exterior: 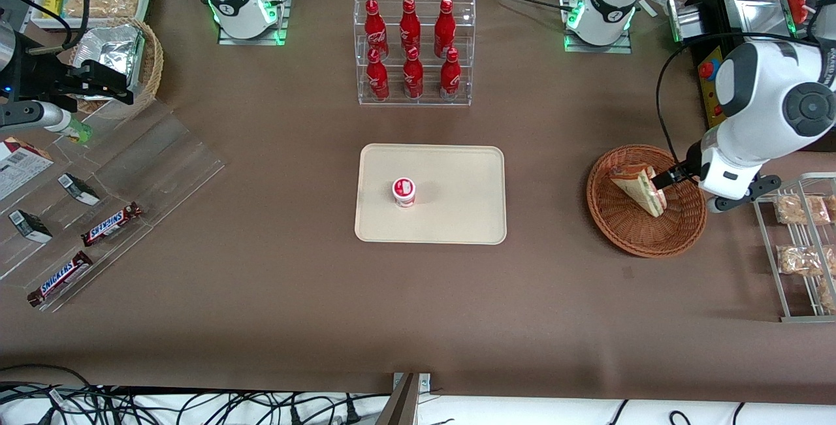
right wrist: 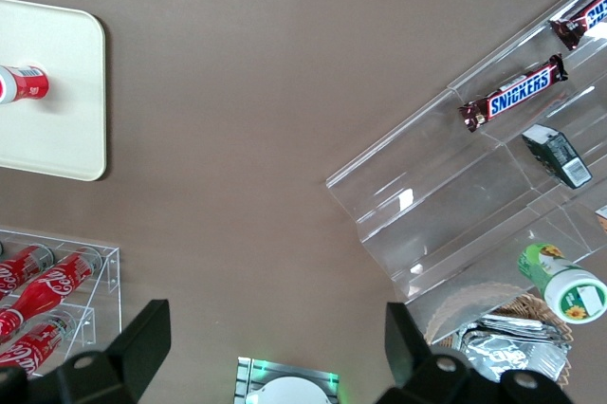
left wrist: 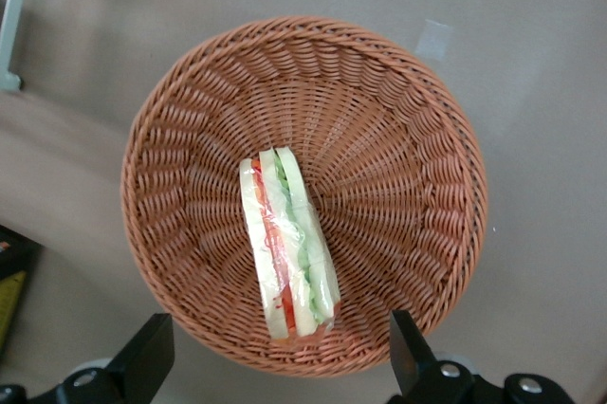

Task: Place sandwich from basket to tray
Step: 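Lower the left gripper and close it on the sandwich, then lift the sandwich out of the basket with the left gripper, then carry the sandwich over the cream tray beside the red cup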

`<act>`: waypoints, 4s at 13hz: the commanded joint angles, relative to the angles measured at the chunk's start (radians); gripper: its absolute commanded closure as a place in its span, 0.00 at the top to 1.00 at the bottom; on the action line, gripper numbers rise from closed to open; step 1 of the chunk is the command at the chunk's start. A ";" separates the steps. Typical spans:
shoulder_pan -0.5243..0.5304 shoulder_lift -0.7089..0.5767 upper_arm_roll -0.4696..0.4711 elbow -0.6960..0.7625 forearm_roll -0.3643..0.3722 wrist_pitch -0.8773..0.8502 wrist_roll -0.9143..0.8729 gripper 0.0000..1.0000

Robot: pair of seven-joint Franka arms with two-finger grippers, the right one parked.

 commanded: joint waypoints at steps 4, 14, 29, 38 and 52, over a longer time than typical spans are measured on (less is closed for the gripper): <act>0.005 -0.004 -0.007 -0.197 0.104 0.246 -0.185 1.00; 0.006 0.099 -0.005 -0.234 0.126 0.362 -0.256 0.63; 0.005 0.052 -0.044 0.172 0.068 -0.170 0.100 0.00; -0.015 0.064 -0.249 0.376 -0.035 -0.306 0.302 0.00; -0.276 0.266 -0.381 0.419 0.089 -0.165 -0.050 0.00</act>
